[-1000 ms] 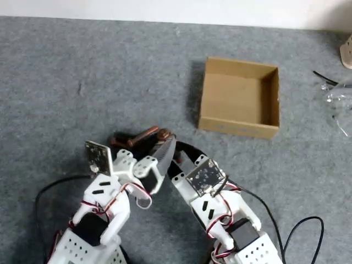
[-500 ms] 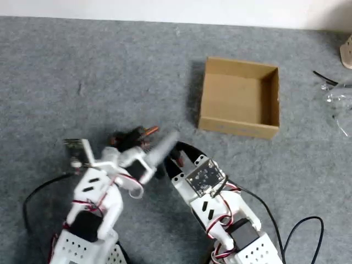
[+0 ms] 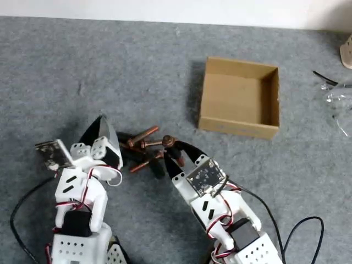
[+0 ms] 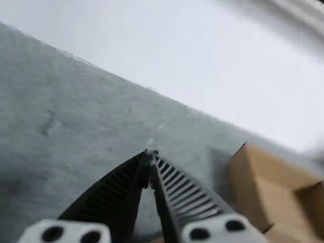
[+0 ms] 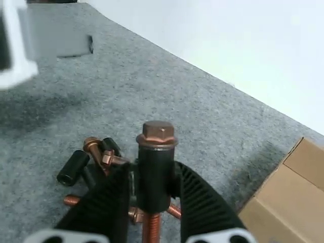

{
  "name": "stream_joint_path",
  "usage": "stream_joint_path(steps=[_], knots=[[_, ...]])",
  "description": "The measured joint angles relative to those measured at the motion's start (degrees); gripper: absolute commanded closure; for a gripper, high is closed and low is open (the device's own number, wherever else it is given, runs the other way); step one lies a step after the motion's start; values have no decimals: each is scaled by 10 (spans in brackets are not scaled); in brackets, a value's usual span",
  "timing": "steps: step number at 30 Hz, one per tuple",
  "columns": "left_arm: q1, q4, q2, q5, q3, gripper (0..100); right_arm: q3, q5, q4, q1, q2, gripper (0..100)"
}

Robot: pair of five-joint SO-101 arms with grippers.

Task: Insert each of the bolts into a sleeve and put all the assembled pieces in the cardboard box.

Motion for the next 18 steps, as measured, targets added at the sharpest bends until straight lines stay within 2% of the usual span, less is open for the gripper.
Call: stream_joint_path(steps=[4,7,13,18], knots=[[1,1,0,-73,7,993,0,0,0,15,0,995],[0,31,0,-127,7,993,0,0,0,39,0,995],[0,96,0,-321,8,993,0,-55,0,87,0,989],[-6,97,0,-338,11,993,0,-59,0,94,0,976]])
